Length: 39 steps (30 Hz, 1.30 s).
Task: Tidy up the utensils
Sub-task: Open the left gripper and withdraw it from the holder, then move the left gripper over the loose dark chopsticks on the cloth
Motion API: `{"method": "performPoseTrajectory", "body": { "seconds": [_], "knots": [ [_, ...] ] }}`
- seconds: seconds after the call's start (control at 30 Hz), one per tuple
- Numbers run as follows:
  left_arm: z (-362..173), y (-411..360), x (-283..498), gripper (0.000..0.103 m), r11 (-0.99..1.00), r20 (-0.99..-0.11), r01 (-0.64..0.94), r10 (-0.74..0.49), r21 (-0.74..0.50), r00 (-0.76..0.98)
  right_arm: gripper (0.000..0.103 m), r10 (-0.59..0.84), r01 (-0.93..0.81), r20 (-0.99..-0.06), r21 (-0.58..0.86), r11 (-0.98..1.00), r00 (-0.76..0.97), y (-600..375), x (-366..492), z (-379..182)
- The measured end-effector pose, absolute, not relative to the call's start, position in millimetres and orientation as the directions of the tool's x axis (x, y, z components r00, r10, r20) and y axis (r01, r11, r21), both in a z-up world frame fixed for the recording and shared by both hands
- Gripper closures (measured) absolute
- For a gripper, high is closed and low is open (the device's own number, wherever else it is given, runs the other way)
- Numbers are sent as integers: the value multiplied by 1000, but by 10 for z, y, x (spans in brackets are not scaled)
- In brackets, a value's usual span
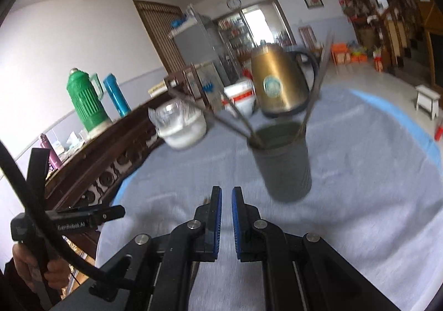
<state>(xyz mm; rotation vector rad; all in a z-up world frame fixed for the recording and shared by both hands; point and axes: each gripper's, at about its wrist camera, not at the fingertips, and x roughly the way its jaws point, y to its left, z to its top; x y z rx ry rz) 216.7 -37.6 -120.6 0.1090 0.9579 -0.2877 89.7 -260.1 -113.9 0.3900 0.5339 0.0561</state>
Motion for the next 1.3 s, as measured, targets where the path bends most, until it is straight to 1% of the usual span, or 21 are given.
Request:
{"method": "performPoseTrajectory", "body": {
  "seconds": [0.13, 0.33, 0.57, 0.8, 0.9, 0.97, 1.07, 1.17, 1.23, 1.3],
  "knots": [
    [-1387, -457, 2099, 32, 947, -840, 319, -205, -40, 502, 94, 195, 28, -517, 391, 920, 833, -2509, 929, -1276],
    [-1543, -535, 2037, 32, 933, -861, 351, -243, -82, 446, 94, 226, 26, -554, 410, 912, 801, -2463, 980, -1501],
    [-1630, -596, 2049, 32, 925, -862, 356, -287, -135, 417, 94, 224, 50, -566, 428, 902, 793, -2507, 1017, -1621],
    [-1816, -781, 2089, 32, 915, -879, 384, -283, -127, 384, 94, 223, 74, -579, 443, 893, 784, -2575, 1054, -1808],
    [-1864, -797, 2092, 27, 919, -878, 376, -273, -118, 393, 91, 242, 73, -564, 477, 876, 790, -2639, 1056, -1840],
    [-1875, -788, 2117, 25, 920, -878, 366, -288, -142, 382, 91, 253, 68, -556, 492, 868, 792, -2666, 1059, -1851],
    [-1881, -819, 2118, 24, 916, -876, 378, -287, -133, 387, 91, 269, 75, -563, 512, 856, 782, -2695, 1091, -1891],
    [-1882, -804, 2133, 23, 914, -872, 383, -293, -135, 393, 91, 276, 71, -550, 527, 847, 788, -2720, 1076, -1892],
    [-1888, -769, 2149, 20, 914, -871, 386, -286, -123, 400, 91, 278, 73, -549, 531, 844, 788, -2728, 1071, -1894],
    [-1897, -707, 2176, 20, 915, -870, 384, -288, -126, 401, 91, 279, 73, -548, 533, 843, 789, -2731, 1066, -1895]
  ]
}}
